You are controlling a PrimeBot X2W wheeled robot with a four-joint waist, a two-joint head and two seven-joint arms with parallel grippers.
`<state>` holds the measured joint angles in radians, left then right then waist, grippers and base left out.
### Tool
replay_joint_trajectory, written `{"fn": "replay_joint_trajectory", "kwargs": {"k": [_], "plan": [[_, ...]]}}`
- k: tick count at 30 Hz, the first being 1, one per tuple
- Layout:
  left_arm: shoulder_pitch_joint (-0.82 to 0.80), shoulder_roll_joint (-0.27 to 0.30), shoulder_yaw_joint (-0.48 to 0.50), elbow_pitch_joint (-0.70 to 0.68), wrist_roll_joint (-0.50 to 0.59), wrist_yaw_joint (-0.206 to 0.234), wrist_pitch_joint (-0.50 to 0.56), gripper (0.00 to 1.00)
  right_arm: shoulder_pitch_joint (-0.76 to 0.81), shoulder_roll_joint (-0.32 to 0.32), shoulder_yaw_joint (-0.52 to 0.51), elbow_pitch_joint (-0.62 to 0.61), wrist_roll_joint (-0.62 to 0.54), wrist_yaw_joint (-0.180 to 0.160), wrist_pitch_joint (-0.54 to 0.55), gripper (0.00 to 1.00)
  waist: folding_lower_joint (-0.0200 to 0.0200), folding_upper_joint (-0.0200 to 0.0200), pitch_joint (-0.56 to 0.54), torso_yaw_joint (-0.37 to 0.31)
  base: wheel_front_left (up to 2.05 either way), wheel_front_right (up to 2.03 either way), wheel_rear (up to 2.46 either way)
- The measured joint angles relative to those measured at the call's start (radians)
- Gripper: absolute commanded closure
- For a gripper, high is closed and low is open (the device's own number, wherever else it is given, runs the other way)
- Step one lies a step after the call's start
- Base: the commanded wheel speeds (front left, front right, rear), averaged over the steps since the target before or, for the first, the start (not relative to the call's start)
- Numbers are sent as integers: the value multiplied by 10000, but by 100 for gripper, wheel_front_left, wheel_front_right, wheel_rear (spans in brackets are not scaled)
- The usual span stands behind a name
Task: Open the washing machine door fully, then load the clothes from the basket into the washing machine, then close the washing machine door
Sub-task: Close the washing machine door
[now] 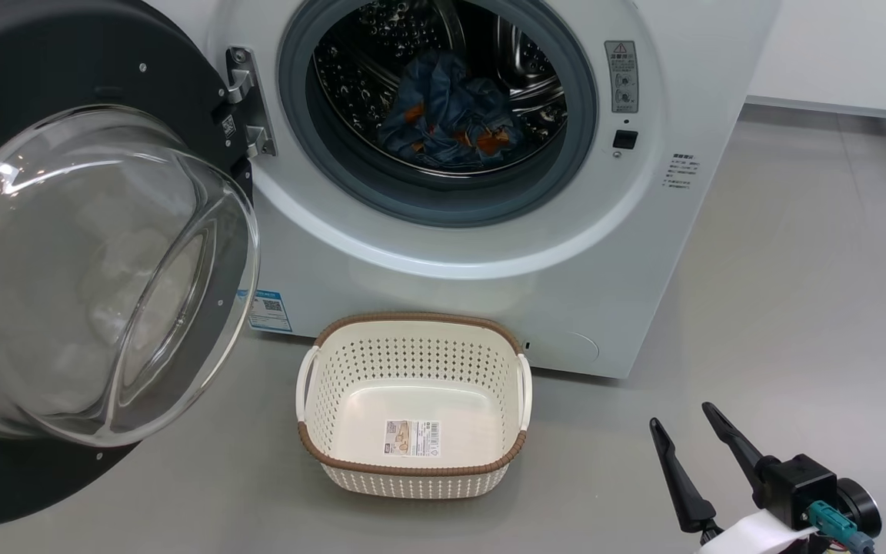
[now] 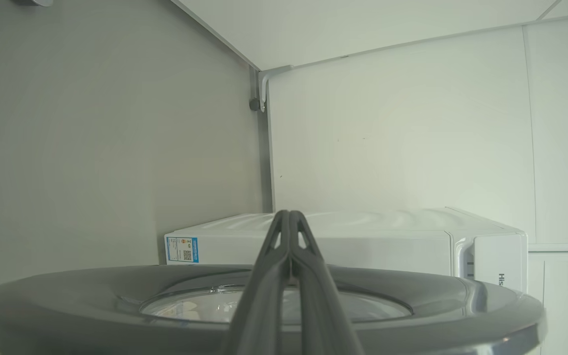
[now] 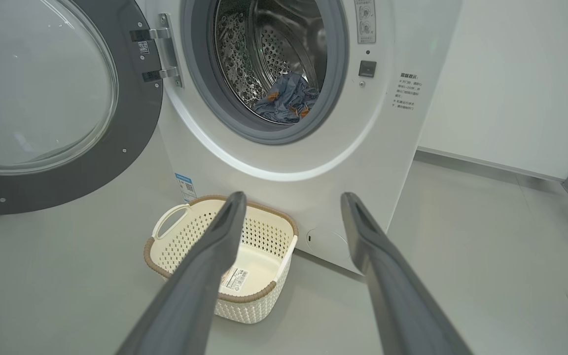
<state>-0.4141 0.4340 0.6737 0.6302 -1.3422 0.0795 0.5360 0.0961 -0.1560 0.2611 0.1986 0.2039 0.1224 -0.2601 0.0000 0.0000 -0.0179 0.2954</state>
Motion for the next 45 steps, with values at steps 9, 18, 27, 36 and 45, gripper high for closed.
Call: {"fn": "replay_joint_trajectory", "kwargs": {"k": [9,18,27,36,45], "plan": [[151,-173,-291,79,23,-263,280,100,2,8,209,12,0,0,0,0,0,0,-109,263,0,0,0],[174,-506,-560,23,-65,-715,792,100,108,-12,332,29,58,0,0,0,0,0,-153,486,0,0,0],[338,-683,-754,-132,-107,-966,1289,100,114,-12,347,31,61,0,0,0,0,0,-202,517,0,0,0],[646,-823,-928,-560,-274,-1034,1776,100,118,50,127,6,61,0,0,0,0,0,-41,552,0,0,0],[868,-1223,-938,-1116,-650,-1070,2109,100,119,288,71,2,61,0,2,0,0,0,-29,581,0,0,0]]}}
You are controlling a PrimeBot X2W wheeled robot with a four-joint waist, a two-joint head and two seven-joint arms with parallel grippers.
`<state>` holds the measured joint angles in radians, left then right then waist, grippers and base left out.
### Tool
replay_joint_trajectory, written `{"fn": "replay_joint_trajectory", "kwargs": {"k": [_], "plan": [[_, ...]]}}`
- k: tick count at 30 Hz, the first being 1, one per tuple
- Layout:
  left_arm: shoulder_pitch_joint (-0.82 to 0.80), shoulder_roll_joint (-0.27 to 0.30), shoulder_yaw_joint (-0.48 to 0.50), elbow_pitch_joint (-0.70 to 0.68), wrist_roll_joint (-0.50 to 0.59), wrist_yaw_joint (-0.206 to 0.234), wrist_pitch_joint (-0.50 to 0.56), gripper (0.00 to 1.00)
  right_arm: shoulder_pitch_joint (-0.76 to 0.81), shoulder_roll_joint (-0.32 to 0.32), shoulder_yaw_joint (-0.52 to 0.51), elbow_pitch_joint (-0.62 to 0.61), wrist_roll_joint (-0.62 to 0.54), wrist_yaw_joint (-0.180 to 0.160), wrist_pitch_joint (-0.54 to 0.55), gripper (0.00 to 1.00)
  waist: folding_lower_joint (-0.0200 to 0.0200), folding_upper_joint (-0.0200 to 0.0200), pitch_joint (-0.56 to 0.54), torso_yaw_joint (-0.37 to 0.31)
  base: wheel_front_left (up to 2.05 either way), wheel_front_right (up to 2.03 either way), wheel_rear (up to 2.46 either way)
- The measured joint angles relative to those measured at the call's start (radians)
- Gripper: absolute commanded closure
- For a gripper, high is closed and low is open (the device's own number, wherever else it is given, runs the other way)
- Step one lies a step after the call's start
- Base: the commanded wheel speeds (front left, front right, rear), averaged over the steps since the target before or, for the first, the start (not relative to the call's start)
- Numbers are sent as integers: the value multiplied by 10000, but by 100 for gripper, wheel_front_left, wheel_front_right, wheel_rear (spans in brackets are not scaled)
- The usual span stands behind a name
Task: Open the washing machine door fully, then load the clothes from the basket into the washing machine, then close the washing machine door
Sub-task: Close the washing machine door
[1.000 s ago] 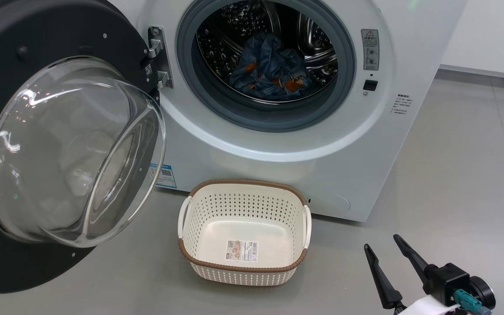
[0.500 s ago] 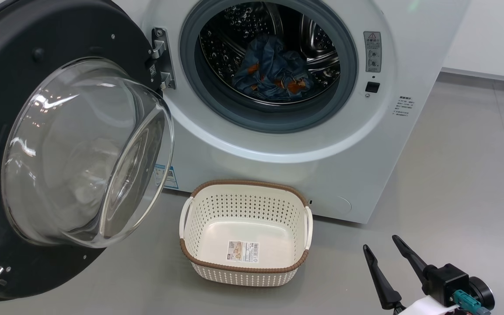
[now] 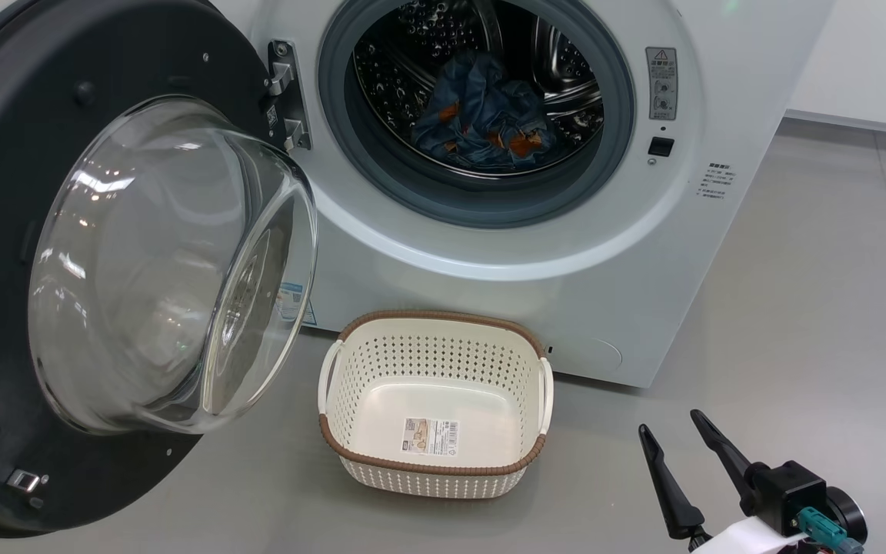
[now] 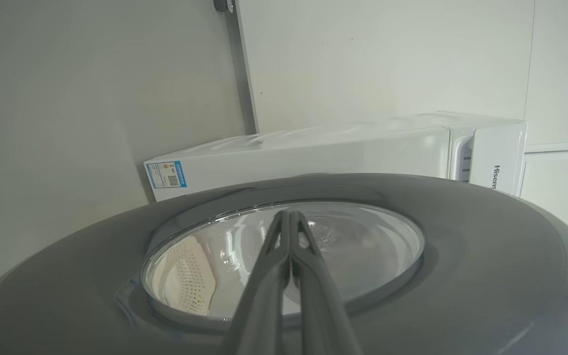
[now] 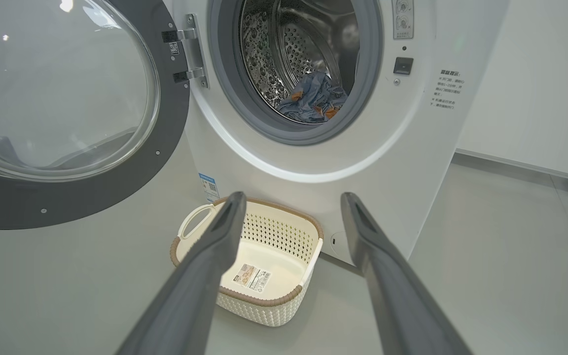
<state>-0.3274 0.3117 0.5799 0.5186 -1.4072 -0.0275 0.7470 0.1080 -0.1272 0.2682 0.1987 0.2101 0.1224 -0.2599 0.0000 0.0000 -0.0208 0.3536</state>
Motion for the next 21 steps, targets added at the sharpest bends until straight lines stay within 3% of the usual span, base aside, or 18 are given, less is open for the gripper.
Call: {"fn": "replay_joint_trajectory", "kwargs": {"k": [9,21], "plan": [[570,-288,52,-711,-217,-31,408,100,4,44,-165,-10,0,0,-2,0,0,0,-19,-33,0,0,0],[1337,-1089,2,-2065,-865,29,1158,100,25,234,-199,-44,-2,0,-2,0,0,0,0,-170,0,0,0]]}}
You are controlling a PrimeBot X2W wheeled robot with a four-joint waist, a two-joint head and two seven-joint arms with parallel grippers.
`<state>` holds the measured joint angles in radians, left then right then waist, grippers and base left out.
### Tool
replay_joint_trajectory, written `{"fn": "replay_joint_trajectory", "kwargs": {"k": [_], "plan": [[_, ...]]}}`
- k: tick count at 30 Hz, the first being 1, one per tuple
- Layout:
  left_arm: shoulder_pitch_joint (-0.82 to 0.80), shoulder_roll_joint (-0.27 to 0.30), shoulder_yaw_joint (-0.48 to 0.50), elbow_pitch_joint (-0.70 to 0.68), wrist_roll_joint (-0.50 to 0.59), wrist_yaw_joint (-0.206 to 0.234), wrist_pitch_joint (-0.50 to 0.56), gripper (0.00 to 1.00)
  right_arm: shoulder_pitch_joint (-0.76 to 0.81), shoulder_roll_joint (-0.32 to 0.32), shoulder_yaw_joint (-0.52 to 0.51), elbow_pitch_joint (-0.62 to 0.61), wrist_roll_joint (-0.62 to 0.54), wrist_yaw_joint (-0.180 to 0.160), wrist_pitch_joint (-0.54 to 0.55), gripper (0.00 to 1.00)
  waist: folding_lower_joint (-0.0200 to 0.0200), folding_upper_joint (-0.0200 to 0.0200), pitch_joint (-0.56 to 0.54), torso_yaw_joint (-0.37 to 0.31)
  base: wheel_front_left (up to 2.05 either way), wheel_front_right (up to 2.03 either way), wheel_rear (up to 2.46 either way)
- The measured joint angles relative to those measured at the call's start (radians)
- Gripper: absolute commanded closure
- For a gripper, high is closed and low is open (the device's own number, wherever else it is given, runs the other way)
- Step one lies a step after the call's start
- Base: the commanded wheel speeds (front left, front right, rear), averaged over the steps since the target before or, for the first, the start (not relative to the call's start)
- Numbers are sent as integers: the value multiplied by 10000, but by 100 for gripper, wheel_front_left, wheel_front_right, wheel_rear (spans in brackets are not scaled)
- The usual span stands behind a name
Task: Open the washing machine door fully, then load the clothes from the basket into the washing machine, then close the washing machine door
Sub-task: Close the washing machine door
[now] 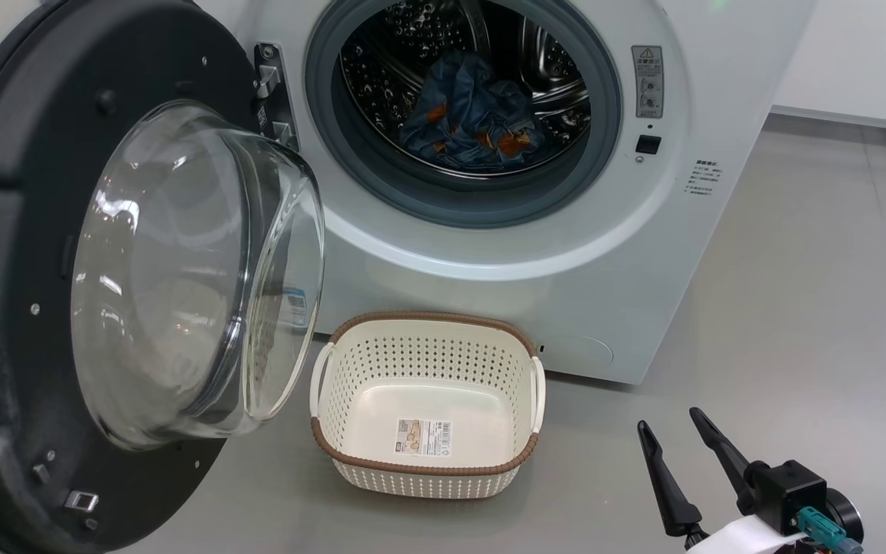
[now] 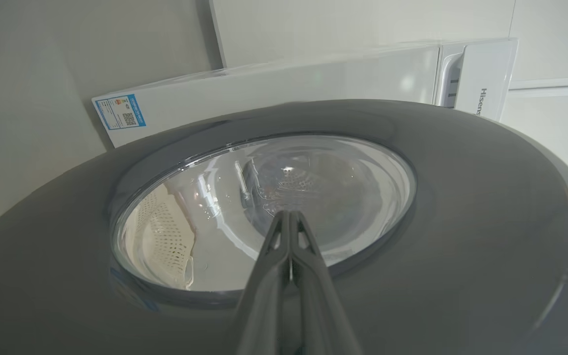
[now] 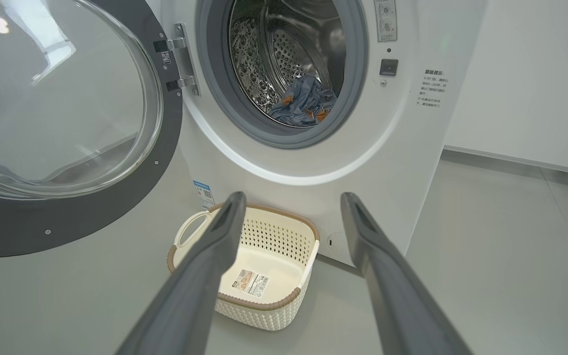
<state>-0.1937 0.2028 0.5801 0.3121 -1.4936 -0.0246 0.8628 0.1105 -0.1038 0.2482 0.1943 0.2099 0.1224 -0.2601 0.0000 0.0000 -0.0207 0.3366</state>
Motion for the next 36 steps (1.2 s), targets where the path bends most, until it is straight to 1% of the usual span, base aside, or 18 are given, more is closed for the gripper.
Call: {"fn": "replay_joint_trajectory", "kwargs": {"k": [3,7,10,21,27,36], "plan": [[316,-127,-104,-466,-48,4,251,100,4,33,-25,2,0,0,0,0,0,0,-3,-77,0,0,0],[569,-382,-251,-1016,-153,182,462,100,16,48,-159,-2,0,0,0,0,0,0,-6,-125,0,0,0],[709,-591,-276,-1465,-418,274,535,100,17,73,-176,-6,0,0,0,0,0,0,-13,-154,0,0,0],[1356,-1381,-708,-3200,-506,533,844,100,16,88,-69,-23,-2,0,0,0,0,0,-69,-356,0,0,0],[1718,-1576,-1149,-4023,-608,725,926,100,16,98,-15,-19,-2,0,0,0,0,0,-96,-625,0,0,0],[2212,-1613,-2080,-4926,-671,899,863,100,14,104,94,-17,-2,0,0,0,0,0,-83,-1128,0,0,0]]}}
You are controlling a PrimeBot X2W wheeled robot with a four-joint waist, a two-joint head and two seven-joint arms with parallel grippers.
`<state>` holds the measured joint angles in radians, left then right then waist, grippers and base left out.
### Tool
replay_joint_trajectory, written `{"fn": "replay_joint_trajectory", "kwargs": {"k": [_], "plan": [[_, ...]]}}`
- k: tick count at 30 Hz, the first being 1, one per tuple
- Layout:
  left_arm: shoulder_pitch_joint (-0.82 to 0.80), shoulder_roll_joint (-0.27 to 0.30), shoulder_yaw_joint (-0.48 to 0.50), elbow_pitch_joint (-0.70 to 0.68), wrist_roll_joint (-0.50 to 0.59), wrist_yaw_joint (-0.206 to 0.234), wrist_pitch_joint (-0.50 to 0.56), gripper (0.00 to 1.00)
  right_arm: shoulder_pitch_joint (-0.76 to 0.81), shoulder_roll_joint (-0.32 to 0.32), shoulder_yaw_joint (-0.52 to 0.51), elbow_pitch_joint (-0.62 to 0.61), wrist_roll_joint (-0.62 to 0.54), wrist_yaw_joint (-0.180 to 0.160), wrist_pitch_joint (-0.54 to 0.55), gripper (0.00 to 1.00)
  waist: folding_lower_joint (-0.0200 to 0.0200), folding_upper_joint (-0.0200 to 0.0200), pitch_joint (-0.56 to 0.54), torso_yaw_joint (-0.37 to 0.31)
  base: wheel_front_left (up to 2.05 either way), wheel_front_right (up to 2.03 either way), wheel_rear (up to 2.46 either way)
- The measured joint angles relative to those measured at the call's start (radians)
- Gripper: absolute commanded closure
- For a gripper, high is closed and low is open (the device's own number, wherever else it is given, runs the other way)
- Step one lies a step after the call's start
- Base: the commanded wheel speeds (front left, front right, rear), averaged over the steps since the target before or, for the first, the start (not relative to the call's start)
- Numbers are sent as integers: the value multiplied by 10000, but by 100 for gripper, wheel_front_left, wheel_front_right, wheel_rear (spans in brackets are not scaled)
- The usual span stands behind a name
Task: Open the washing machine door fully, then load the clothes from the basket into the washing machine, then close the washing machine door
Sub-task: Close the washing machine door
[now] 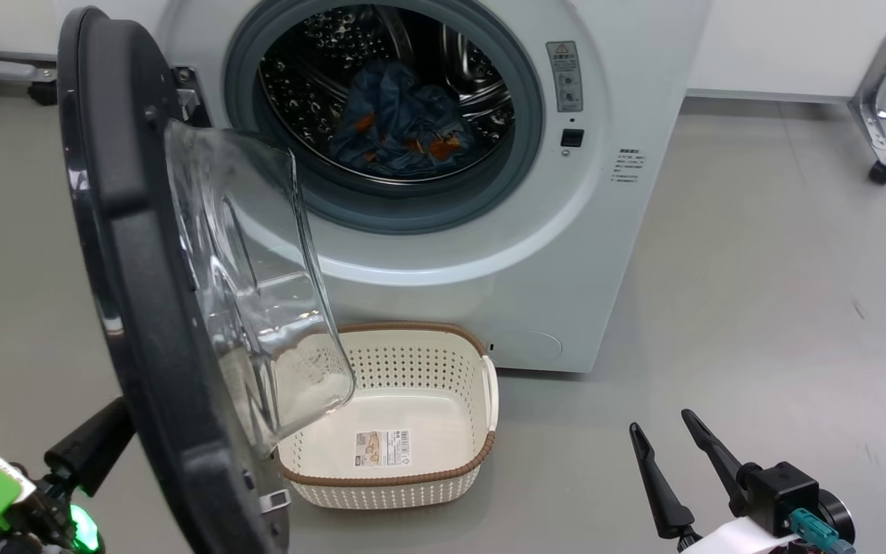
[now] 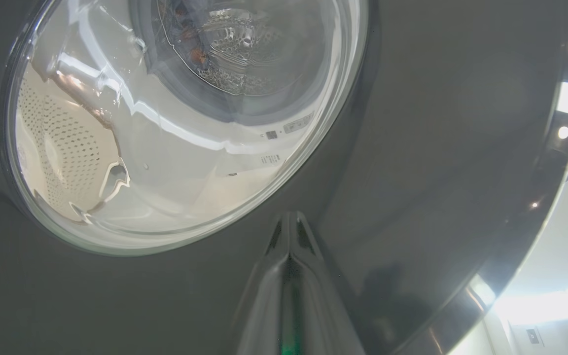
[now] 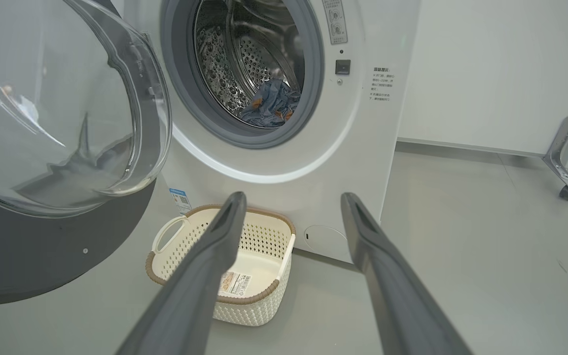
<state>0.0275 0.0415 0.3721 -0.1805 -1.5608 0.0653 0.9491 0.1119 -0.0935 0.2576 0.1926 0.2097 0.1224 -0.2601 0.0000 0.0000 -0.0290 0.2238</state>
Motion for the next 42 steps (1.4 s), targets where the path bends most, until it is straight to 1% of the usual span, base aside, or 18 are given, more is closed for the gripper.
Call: {"fn": "replay_joint_trajectory", "kwargs": {"k": [5,7,8,11,17,26,33,38,39,40,42], "plan": [[227,-2,-560,-355,-96,61,-234,100,-2,2,19,6,0,0,0,0,0,0,33,-334,0,0,0],[288,8,-771,-443,-291,104,-389,100,-3,0,17,6,0,0,0,0,0,0,49,-468,0,0,0],[347,13,-1066,-454,-600,155,-639,100,-3,-4,19,8,0,0,0,0,0,0,66,-598,0,0,0],[365,17,-1595,-447,-988,161,-976,100,-7,-21,23,8,0,0,0,0,0,0,92,-784,0,0,0],[364,15,-2387,-431,-1225,161,-1705,100,-18,-75,42,8,-15,0,0,0,0,0,153,-1125,0,0,0],[309,23,-3141,-228,-1233,125,-2788,100,-60,-119,35,10,-15,0,0,0,0,0,251,-1582,0,0,0],[88,27,-3486,58,-1195,-96,-3409,100,-90,-157,15,10,-15,0,0,0,0,0,286,-1854,0,0,0],[-32,21,-3643,190,-767,-211,-3753,100,-91,-163,-140,6,-15,0,0,0,0,0,309,-1906,0,0,0],[-58,19,-3628,222,-445,-257,-3877,94,-91,-163,-148,4,-15,0,0,0,0,0,311,-1912,0,0,0],[-68,19,-3597,259,-105,-332,-4006,83,-91,-161,-155,2,-15,0,0,0,0,0,314,-1917,0,0,0],[-66,33,-3475,320,487,-500,-4328,53,-92,-161,-180,-6,-15,0,0,0,0,0,321,-1924,0,0,0]]}}
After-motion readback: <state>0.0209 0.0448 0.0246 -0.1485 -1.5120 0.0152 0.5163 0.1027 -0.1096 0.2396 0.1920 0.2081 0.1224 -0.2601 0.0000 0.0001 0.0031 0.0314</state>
